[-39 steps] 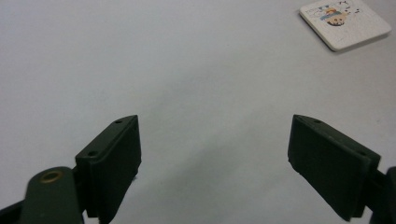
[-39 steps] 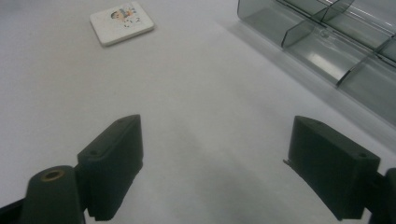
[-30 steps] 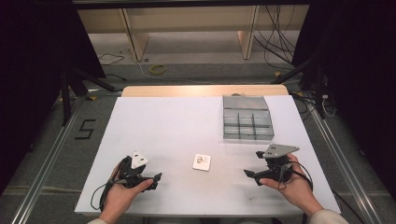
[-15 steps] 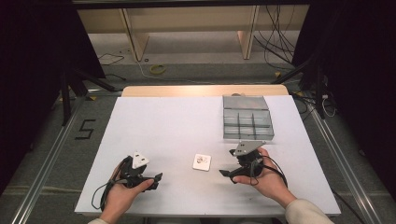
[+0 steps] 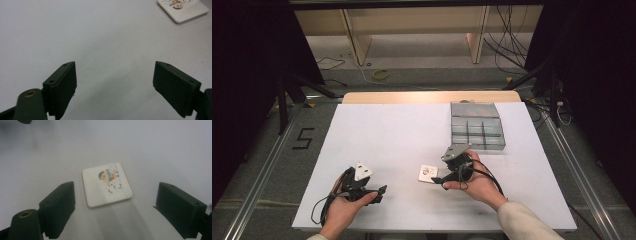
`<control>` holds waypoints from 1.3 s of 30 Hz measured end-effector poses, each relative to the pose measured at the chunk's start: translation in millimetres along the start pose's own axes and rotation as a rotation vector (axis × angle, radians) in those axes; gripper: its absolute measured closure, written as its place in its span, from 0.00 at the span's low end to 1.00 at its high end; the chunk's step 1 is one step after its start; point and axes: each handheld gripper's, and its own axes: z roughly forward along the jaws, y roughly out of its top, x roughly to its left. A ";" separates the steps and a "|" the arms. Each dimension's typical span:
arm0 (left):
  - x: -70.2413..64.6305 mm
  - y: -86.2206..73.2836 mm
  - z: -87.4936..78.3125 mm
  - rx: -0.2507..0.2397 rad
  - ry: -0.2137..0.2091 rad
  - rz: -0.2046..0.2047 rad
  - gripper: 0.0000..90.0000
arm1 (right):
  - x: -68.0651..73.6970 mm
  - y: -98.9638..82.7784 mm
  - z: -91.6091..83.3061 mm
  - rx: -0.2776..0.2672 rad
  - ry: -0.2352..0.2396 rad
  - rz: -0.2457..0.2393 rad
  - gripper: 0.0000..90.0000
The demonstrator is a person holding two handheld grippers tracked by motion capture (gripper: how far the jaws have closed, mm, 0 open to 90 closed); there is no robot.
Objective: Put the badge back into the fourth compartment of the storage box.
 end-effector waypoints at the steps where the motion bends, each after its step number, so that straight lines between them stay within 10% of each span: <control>1: 0.1 -0.2 0.2 -0.003 0.000 -0.002 0.21 | -0.2 1.9 2.9 0.001 0.001 0.004 0.19; 16: 0.6 -0.5 1.0 0.000 -0.003 -0.001 0.21 | -0.7 14.1 41.1 0.120 0.068 -0.052 0.22; 39: -0.3 -0.1 1.3 0.002 -0.006 0.002 0.21 | 3.2 19.0 40.7 0.184 0.053 -0.083 0.38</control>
